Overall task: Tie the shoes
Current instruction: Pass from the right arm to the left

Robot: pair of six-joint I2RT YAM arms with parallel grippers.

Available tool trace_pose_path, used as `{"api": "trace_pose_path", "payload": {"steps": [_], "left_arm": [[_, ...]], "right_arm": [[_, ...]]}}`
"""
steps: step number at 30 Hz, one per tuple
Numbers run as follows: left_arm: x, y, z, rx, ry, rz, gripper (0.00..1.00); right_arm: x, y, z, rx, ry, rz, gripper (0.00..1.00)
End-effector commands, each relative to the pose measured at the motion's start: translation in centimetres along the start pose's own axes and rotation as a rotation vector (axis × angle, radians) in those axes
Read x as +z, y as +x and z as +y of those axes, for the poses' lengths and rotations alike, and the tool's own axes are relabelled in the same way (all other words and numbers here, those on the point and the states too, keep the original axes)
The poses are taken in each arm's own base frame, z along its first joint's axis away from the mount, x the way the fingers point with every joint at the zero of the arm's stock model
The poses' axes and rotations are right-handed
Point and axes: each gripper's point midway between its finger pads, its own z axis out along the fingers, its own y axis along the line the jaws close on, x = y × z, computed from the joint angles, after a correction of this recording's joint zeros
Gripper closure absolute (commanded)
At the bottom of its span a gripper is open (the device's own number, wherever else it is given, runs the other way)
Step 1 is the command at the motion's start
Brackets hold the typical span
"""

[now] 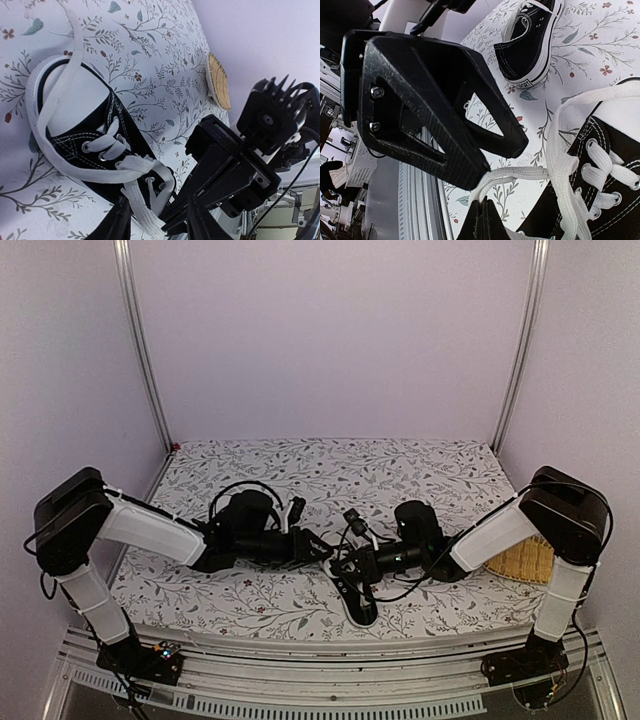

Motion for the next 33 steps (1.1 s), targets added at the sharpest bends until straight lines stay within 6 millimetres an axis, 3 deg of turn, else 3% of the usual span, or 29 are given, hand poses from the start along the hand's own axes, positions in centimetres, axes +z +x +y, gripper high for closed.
{"api": "trace_pose_path", "payload": {"steps": [1, 10, 19, 28, 33], "left_arm": [[1.2, -0.2, -1.5, 0.019, 0.055, 0.014, 0.64], [1.9, 0.1, -0.6, 0.007, 0.011, 0.034, 0.83], [2.2, 0.5, 1.4, -0.001, -0.117, 0.048, 0.82], [2.3, 0.8, 1.8, 0.006, -0.156, 0.053, 0.80], [2.4, 0.7, 0.9, 0.010, -0.121, 0.053, 0.90]], "right_arm": [[-0.1, 0.4, -0.6, 0.015, 0.006, 0.003, 0.98], [-0.2, 0.4, -0.8, 0.016, 0.011, 0.002, 0.98], [-0.3, 0.4, -0.9, 0.016, 0.014, 0.003, 0.98], [-0.1, 0.5, -1.0, 0.017, 0.016, 0.009, 0.98], [-0.1, 0.6, -1.3, 0.022, 0.029, 0.013, 0.98]]}}
